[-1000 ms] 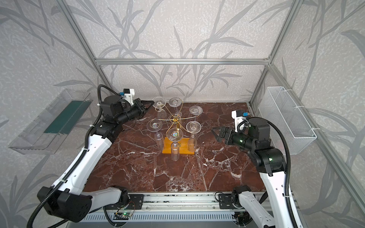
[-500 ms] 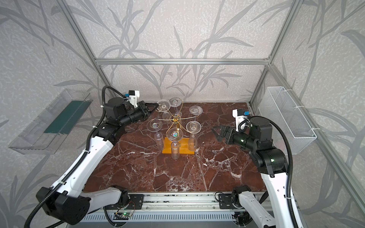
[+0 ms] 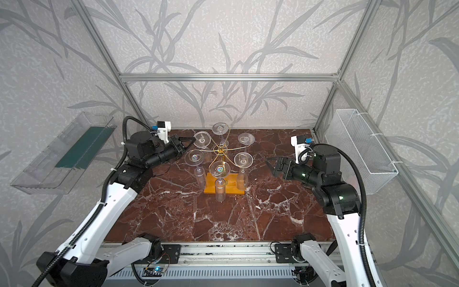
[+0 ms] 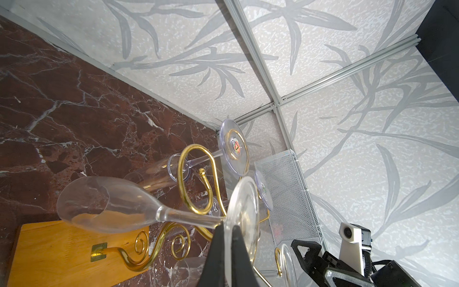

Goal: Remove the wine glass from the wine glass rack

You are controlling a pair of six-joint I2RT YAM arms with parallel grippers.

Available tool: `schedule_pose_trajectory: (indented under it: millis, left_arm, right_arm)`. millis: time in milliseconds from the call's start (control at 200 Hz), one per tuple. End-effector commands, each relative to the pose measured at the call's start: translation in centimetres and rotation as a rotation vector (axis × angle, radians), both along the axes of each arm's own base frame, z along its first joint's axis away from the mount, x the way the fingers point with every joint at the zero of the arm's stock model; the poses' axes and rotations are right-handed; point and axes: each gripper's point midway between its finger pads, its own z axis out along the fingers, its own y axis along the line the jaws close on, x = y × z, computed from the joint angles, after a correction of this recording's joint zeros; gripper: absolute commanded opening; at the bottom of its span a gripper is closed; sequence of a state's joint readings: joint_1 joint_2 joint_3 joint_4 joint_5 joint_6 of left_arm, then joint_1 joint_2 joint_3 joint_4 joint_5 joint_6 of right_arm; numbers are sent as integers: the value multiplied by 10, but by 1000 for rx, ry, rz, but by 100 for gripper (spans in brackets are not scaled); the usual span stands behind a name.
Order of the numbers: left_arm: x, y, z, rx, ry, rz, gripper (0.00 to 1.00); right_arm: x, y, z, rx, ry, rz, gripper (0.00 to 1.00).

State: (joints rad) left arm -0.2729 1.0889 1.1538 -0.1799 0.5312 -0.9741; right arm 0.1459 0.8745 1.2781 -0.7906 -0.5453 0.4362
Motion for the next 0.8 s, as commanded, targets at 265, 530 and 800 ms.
schedule_pose_trajectory:
  millis: [265,530,800]
  left_arm:
    - [-13,19,12,59,-59,72,0]
    - [-16,42,17,96,-66,145,0]
    - [-18,68,35,133,-111,214,0]
  right_arm:
    - [-2,5,8,3,-28,37,94]
    - [-4,4,11,-7,-39,38,94]
    - [-6,4,17,-9,-50,37,94]
